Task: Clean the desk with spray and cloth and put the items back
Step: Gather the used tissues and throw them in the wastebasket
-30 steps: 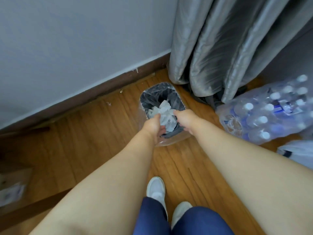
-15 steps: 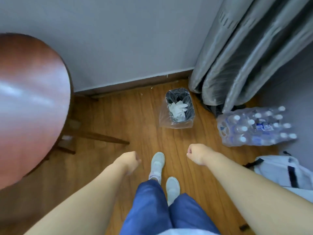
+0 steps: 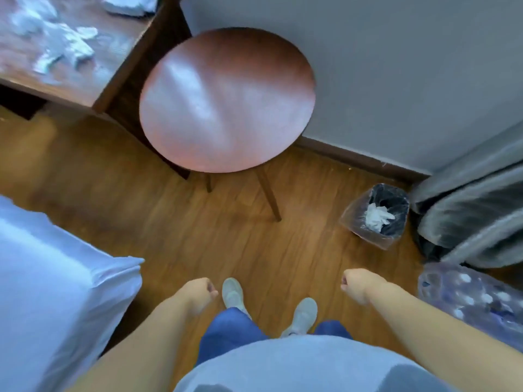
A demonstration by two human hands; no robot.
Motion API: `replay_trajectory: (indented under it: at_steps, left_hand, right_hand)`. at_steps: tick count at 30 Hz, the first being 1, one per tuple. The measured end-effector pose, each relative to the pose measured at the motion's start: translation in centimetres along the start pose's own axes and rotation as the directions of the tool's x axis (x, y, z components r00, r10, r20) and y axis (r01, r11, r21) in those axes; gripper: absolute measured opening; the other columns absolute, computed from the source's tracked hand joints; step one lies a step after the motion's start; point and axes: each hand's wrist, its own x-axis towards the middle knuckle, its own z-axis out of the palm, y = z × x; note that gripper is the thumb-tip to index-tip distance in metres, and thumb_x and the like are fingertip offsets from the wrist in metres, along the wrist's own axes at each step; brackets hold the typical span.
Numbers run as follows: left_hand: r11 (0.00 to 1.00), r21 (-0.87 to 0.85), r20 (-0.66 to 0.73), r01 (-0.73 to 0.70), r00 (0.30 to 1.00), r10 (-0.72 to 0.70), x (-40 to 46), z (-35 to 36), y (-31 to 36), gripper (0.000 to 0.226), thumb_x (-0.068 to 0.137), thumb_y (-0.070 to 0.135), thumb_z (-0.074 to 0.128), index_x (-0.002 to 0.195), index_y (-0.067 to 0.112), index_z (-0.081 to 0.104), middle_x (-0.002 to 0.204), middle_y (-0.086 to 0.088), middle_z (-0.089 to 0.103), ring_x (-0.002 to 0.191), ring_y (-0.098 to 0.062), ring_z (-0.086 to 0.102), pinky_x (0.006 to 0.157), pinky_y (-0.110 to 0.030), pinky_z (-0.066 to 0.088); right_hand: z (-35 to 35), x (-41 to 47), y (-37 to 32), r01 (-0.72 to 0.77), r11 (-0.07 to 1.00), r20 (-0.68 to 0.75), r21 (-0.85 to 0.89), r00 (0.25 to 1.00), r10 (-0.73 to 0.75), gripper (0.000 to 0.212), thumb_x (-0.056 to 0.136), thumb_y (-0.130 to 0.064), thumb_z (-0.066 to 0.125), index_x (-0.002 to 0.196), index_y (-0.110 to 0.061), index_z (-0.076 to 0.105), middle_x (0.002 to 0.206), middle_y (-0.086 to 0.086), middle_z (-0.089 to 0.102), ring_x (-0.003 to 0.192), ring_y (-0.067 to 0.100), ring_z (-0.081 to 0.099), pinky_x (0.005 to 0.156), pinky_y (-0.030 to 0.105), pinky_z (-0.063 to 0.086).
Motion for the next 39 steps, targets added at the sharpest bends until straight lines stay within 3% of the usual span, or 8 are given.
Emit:
replay_trajectory:
  at_steps: [3,10,14,21,25,29,34,39]
  left_hand:
    - [0.993,-0.106,0.006,0.044,0.999,-0.044,-0.6,-0.4,-5.4,0.015,0.101,0.031,0.048,0.104,0.019,0.056,0.111,-0.004,0.064,0.102,-0.019,0.062,0.086,-0.028,0.047]
    - [0.95,-0.303,0.022,0.076,0.997,-0.073,-0.5,-4.0,-18.5,0.02,0.099,0.03,0.047,0.109,0.019,0.061,0.107,0.003,0.063,0.103,-0.015,0.059,0.087,-0.026,0.046]
    - [0.934,-0.345,0.015,0.096,0.995,-0.097,1.1,-7.7,-26.6,0.019,0.098,0.026,0.044,0.083,0.022,0.055,0.088,0.005,0.059,0.096,-0.017,0.059,0.076,-0.022,0.041]
    - [0.889,-0.423,-0.035,0.175,0.977,-0.209,2.6,-16.0,-37.3,0.03,0.103,0.019,0.043,0.124,0.006,0.061,0.129,-0.01,0.063,0.123,-0.026,0.057,0.1,-0.029,0.043]
    - [0.858,-0.477,-0.048,0.191,0.969,-0.242,4.8,-19.4,-42.2,0.025,0.1,0.025,0.047,0.113,0.01,0.062,0.119,-0.008,0.064,0.109,-0.024,0.061,0.094,-0.032,0.047]
    - [0.764,-0.614,-0.058,0.201,0.953,-0.298,7.8,-24.0,-45.5,0.016,0.098,0.021,0.049,0.097,0.01,0.061,0.111,-0.012,0.066,0.105,-0.027,0.064,0.083,-0.031,0.047]
    - [0.583,-0.809,-0.191,0.077,0.903,-0.385,11.8,-34.8,-47.2,0.021,0.1,0.016,0.047,0.084,0.014,0.061,0.097,-0.011,0.067,0.095,-0.028,0.064,0.072,-0.028,0.044]
    - [0.529,-0.834,-0.398,-0.157,0.835,-0.38,14.8,-48.5,-46.7,0.015,0.099,0.016,0.05,0.108,0.018,0.063,0.1,0.001,0.068,0.1,-0.02,0.068,0.083,-0.03,0.053]
  right_hand:
    - [-1.6,0.3,-4.9,0.048,0.996,-0.019,-0.071,0.999,-0.05,0.034,0.101,-0.031,0.04,0.128,-0.013,0.051,0.132,0.007,0.054,0.12,0.024,0.052,0.098,0.031,0.042]
    - [-4.9,1.2,-20.3,0.118,0.968,-0.012,-0.221,0.992,-0.124,0.037,0.101,-0.028,0.039,0.131,-0.01,0.051,0.133,0.008,0.054,0.121,0.025,0.052,0.099,0.033,0.043]
    - [-6.7,2.0,-30.8,0.16,0.963,-0.011,-0.215,0.986,-0.166,0.035,0.099,-0.028,0.041,0.127,-0.012,0.055,0.13,0.007,0.057,0.118,0.025,0.054,0.097,0.032,0.043]
    - [-10.6,3.9,-46.5,0.261,0.93,-0.016,-0.26,0.961,-0.275,0.033,0.1,-0.027,0.043,0.126,-0.012,0.054,0.129,0.007,0.057,0.119,0.024,0.054,0.098,0.03,0.042]
    - [-14.5,5.4,-53.6,0.298,0.893,0.011,-0.339,0.95,-0.313,0.033,0.099,-0.023,0.043,0.127,-0.01,0.056,0.13,0.01,0.057,0.12,0.028,0.054,0.097,0.033,0.043]
    - [-19.5,8.1,-59.9,0.33,0.885,-0.093,-0.327,0.921,-0.378,0.03,0.101,-0.027,0.04,0.123,-0.016,0.056,0.123,0.005,0.061,0.112,0.023,0.058,0.095,0.032,0.046]
    - [-28.5,9.6,-69.7,0.547,0.823,-0.329,-0.152,0.757,-0.564,0.027,0.101,-0.037,0.042,0.12,-0.027,0.057,0.114,-0.008,0.065,0.103,0.008,0.061,0.09,0.023,0.051]
    - [-37.7,8.4,-77.7,0.732,0.675,-0.576,0.095,0.593,-0.563,0.023,0.099,-0.04,0.044,0.116,-0.032,0.058,0.104,-0.016,0.063,0.094,0.001,0.061,0.086,0.021,0.053]
